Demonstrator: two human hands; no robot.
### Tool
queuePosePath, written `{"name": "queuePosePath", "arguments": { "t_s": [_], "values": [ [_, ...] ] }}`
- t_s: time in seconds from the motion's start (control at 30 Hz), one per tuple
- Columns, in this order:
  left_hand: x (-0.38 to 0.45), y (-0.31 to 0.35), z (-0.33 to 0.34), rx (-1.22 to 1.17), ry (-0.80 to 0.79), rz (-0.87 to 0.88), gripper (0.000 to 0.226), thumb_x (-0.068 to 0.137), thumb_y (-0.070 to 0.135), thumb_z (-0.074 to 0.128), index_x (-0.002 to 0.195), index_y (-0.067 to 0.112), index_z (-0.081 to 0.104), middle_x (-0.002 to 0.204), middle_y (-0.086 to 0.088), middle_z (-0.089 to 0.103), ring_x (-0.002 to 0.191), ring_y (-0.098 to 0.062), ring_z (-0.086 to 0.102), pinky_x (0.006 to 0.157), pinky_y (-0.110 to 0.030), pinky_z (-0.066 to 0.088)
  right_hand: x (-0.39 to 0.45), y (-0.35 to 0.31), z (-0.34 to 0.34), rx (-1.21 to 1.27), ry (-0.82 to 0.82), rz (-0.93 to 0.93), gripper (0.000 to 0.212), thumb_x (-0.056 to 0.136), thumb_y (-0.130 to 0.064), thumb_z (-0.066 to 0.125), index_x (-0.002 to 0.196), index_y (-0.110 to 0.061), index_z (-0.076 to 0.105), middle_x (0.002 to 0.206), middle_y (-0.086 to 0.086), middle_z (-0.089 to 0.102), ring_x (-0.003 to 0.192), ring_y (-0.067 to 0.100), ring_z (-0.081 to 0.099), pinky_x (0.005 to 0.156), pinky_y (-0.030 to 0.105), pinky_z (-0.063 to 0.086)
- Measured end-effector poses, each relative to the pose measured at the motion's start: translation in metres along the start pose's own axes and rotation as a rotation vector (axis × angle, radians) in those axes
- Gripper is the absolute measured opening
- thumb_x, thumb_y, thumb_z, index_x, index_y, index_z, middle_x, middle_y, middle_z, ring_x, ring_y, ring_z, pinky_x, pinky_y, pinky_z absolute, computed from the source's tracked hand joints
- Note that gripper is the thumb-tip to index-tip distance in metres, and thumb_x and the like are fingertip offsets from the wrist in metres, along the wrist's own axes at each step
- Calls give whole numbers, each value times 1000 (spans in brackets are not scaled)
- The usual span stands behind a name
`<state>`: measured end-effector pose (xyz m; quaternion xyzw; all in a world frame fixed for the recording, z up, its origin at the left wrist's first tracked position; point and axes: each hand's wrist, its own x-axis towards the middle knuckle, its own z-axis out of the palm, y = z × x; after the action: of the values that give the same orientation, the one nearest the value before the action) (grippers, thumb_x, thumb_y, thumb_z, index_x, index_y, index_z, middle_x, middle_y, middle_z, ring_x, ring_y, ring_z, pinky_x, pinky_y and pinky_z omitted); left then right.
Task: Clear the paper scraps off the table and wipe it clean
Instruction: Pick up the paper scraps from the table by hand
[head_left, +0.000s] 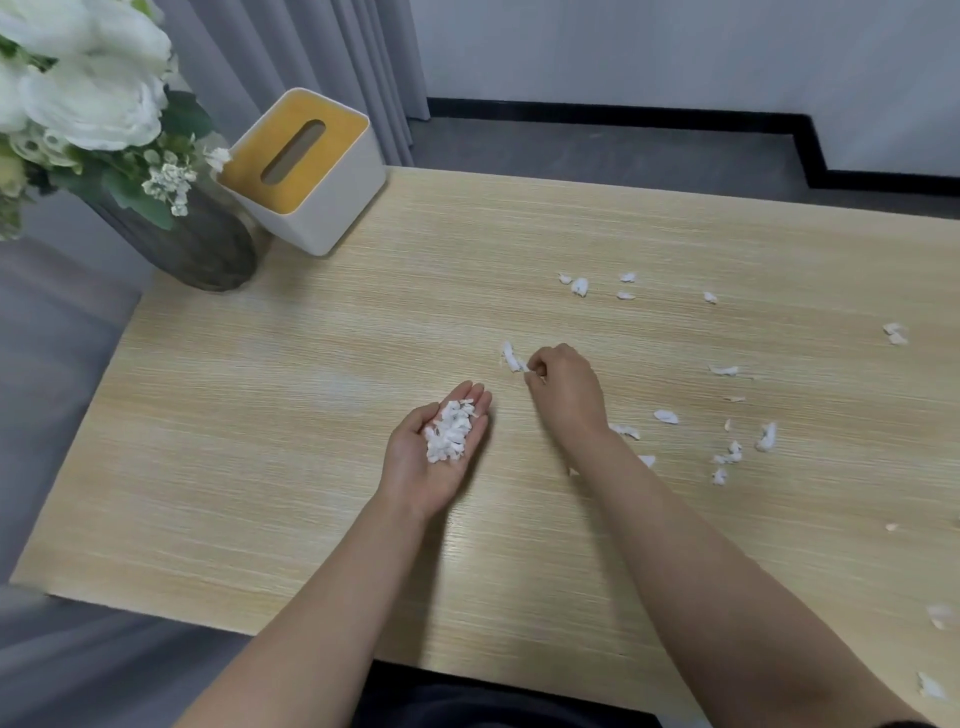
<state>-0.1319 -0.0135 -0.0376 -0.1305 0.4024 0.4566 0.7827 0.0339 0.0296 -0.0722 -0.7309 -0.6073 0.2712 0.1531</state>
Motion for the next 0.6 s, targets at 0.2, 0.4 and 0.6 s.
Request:
{"name": "queuePosePath", "arguments": {
  "t_s": [0.2,0.4,0.6],
  "values": [
    [9,-4,0,-24,28,-1,39,78,9,45,107,-8,64,119,-19,63,98,-34,67,89,-45,49,5,3,-6,74,23,25,14,91,-16,55,93,-8,66,94,5,59,79,17,55,64,25,40],
    [17,0,2,-27,29,-21,37,79,9,44,97,-9,70,114,-19,66,95,-33,68,88,-43,50,0,-23,-28,274,76,-18,8,88,-18,60,91,-14,67,90,-2,60,74,7,52,68,18,39],
    [20,3,12,-32,64,-45,28,81,8,44,84,-7,68,86,-19,70,72,-28,71,70,-39,59,-31,-51,-28,197,-190,-255,6,86,-21,61,88,-21,67,86,-12,56,82,6,52,75,27,47]
  ]
}}
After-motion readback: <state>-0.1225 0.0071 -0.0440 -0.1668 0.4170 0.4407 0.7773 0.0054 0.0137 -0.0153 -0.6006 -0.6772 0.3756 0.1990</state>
